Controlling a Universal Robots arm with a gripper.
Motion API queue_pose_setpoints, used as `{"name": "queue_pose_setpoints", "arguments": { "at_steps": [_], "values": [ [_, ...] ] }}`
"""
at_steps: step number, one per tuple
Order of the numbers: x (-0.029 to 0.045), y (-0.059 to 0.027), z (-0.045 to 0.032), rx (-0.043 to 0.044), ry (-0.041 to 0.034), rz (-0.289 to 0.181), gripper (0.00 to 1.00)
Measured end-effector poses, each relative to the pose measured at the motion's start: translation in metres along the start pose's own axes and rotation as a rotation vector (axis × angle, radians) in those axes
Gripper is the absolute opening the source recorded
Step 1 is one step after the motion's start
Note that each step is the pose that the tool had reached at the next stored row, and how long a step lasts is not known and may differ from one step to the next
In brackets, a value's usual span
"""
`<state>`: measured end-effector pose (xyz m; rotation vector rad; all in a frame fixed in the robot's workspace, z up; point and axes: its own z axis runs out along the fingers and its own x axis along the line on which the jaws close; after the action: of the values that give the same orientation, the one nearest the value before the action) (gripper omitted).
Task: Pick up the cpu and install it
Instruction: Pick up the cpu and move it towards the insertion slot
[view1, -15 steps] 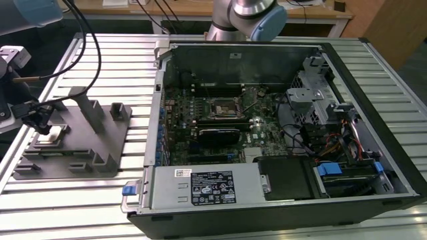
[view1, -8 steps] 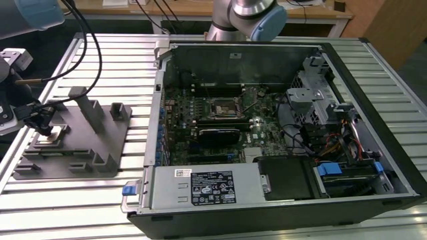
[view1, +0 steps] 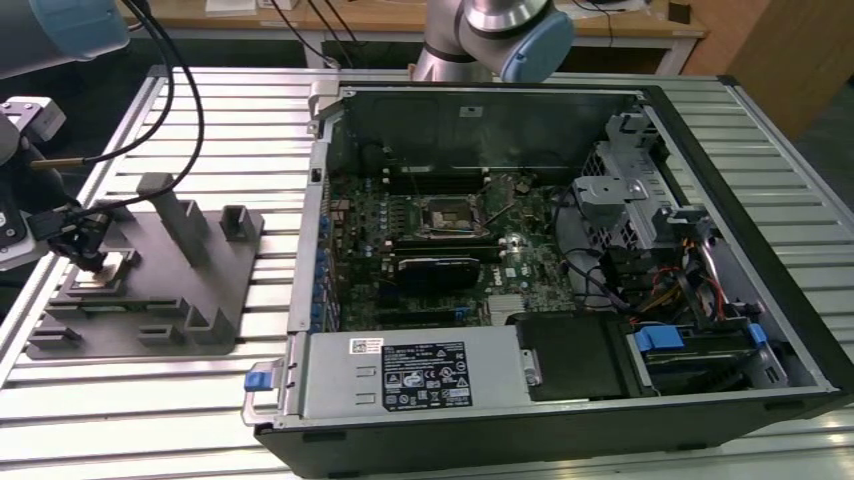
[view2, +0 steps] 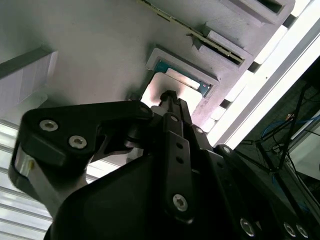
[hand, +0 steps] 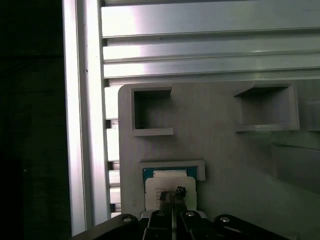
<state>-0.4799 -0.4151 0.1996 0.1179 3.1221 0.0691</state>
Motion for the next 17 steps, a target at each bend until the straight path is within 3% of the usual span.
{"name": "queue_pose_setpoints", "arguments": {
  "at_steps": [3,6,9,13,15,17],
  "values": [
    [0.0,0.0,0.0,0.0,0.0,0.0,0.23],
    [0.0,0.0,0.0,0.0,0.0,0.0,0.41],
    [0.0,0.0,0.0,0.0,0.0,0.0,0.47],
    [0.0,0.0,0.0,0.0001,0.0,0.0,0.65],
    [0.0,0.0,0.0007,-0.0002,-0.0007,0.0,0.65],
    [0.0,-0.0001,0.0027,-0.0008,-0.0062,-0.001,0.65]
  ]
}}
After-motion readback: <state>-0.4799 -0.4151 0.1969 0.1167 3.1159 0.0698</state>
